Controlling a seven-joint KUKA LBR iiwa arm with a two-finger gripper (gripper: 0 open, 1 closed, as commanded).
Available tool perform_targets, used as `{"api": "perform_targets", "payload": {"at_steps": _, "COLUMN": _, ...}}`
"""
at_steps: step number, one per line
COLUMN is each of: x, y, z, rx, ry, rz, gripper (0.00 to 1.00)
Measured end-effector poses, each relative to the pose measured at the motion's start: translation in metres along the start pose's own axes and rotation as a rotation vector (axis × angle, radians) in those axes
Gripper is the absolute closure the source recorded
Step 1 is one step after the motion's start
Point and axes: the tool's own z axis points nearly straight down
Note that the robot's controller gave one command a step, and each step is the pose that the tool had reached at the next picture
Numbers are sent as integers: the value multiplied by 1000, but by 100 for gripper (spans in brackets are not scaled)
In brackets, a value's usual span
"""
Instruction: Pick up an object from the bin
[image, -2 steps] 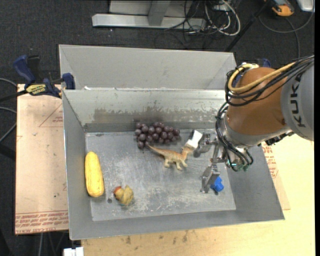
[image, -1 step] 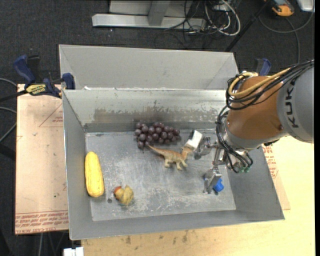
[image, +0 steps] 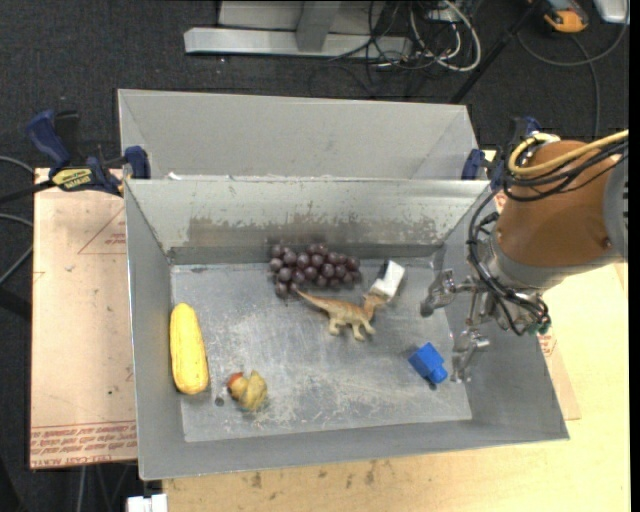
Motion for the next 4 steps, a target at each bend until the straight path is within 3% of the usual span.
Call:
{"api": "perform_targets", "payload": {"at_steps": 1, "x": 15, "y": -18, "z": 19, "rx": 13, "ry": -18, "rz": -53, "gripper": 0}}
{"api": "perform_targets", "payload": {"at_steps": 2, "x": 9, "y": -18, "z": 86, "rx": 7, "ry": -9, "rz": -380, "gripper": 100}}
{"api": "perform_targets", "payload": {"at_steps": 3, "x": 9, "y": -18, "z": 86, "rx": 7, "ry": -9, "rz": -379, "gripper": 100}}
{"api": "perform_targets", "payload": {"at_steps": 4, "x": 19, "y": -12, "z": 58, "rx": 0, "ry": -1, "rz": -395, "gripper": 100}}
